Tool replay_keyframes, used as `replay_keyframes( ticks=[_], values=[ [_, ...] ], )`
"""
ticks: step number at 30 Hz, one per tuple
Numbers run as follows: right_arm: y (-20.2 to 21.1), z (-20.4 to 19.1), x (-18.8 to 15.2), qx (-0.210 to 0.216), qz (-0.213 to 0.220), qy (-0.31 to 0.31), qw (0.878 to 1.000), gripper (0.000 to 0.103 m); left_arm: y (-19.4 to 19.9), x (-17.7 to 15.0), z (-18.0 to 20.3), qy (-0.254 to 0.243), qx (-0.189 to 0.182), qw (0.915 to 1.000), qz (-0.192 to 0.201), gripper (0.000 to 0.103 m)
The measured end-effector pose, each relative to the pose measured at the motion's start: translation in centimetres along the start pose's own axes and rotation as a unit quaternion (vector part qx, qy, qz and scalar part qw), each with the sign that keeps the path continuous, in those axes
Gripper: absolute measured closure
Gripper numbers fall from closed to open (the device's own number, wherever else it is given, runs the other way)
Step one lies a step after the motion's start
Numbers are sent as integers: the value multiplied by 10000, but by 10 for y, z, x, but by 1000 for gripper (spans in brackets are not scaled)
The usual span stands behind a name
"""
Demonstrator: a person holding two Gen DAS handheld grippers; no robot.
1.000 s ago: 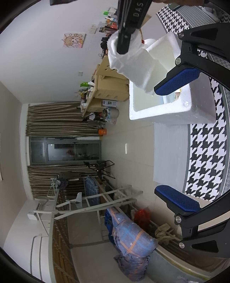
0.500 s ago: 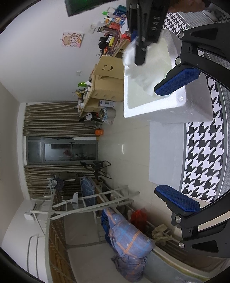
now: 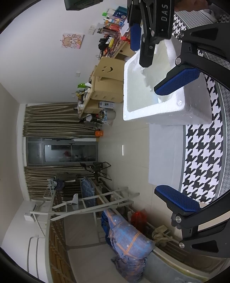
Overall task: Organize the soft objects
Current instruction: 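Lower white tissue into the foam box and open the right tool, then withdraw both tools from the box toward the grey sock and foam roll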
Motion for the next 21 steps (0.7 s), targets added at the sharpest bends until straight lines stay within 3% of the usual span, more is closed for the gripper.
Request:
replay_keyframes(
  ticks=[6,21],
  values=[
    [13,2,4,55,273,-69,9996,29,4,-1,0,14,18,10000,-11,1],
    [44,9,-3,119,552,-180,9982,25,35,4,13,-103,-9,9998,180,1]
  ],
)
Point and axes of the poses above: each gripper's, at about its wrist camera, not at the fingertips, and y roughly against the way its jaws point, z to its right, x to its top, the point moved 3 cm from there along -y, roughly the way its jaws point, and after that the axes turned 14 degrees about -y, right-handed, at the moved point
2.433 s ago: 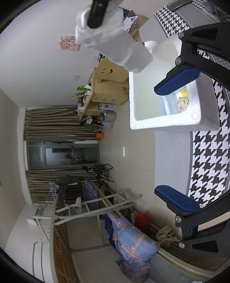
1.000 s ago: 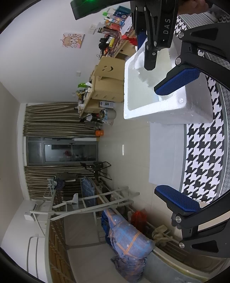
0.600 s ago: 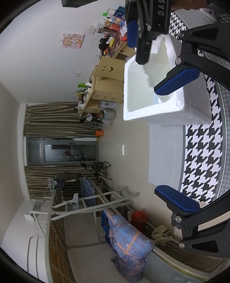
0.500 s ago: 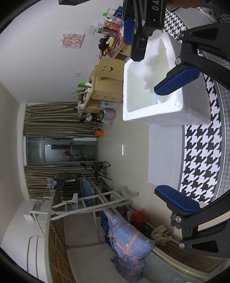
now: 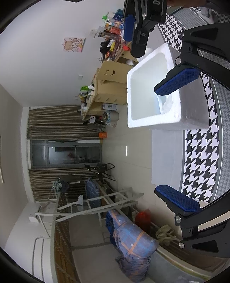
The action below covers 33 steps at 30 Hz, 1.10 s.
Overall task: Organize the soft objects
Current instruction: 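Withdraw both tools from the box toward the grey sock and foam roll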
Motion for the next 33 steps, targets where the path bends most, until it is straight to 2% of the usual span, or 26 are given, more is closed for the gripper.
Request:
replay_keyframes(
  ticks=[6,25,33],
  values=[
    [21,2,-8,-44,308,65,9995,17,12,3,7,-44,-20,10000,45,1],
    [81,21,-33,-10,664,-90,9978,16,65,8,45,-242,-101,9992,294,1],
    [109,30,-47,-73,830,-147,9964,13,87,8,62,-321,-227,9985,392,1]
  ],
)
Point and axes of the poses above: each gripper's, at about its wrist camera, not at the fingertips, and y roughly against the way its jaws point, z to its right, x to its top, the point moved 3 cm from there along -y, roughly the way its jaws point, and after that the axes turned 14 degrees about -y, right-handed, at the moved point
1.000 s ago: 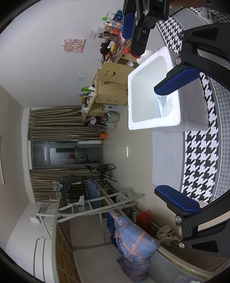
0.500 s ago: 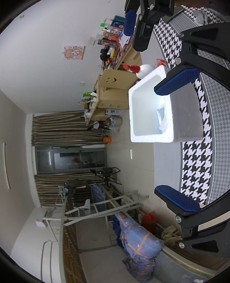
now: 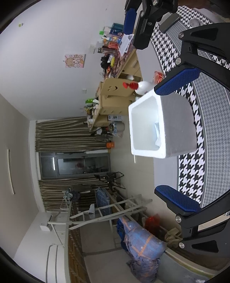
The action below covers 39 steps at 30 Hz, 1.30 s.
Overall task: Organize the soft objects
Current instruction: 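Withdraw both tools from the box toward the grey sock and foam roll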
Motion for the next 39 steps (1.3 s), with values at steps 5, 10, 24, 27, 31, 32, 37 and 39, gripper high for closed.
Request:
replay_keyframes(
  ticks=[5,10,24,27,31,32,37,39],
  values=[
    [15,4,-5,-4,68,-13,10000,13,13,2,6,6,-13,10000,86,1],
    [23,10,-11,-65,85,-13,9999,13,22,-1,16,11,-65,9999,105,1],
    [55,21,-25,-193,313,-97,9993,12,43,-5,40,-25,-293,9992,266,1],
    [59,25,-29,-227,336,-115,9991,12,44,-6,44,-33,-318,9991,267,1],
    [64,29,-33,-203,348,-159,9991,12,45,-8,47,-38,-333,9991,275,1],
    [65,30,-34,-214,365,-164,9990,12,45,-9,49,-46,-345,9990,271,1],
    [69,38,-40,-236,363,-244,9988,12,47,-13,60,-101,-438,9985,312,1],
    [70,41,-42,-262,362,-304,9985,12,49,-14,62,-128,-438,9983,362,1]
  ],
)
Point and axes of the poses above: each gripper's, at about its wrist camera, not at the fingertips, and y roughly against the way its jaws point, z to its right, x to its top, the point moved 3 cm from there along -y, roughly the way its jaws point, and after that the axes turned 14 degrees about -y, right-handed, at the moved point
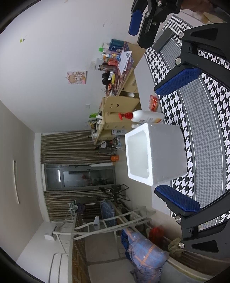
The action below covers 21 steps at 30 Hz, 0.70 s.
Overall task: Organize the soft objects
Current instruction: 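Withdraw both tools from the box toward the grey sock and foam roll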
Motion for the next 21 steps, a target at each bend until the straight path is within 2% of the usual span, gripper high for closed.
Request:
replay_keyframes(
  ticks=[21],
  values=[
    [12,18,-22,-161,35,-109,9998,12,3,-17,25,84,-395,9992,36,1]
  ],
)
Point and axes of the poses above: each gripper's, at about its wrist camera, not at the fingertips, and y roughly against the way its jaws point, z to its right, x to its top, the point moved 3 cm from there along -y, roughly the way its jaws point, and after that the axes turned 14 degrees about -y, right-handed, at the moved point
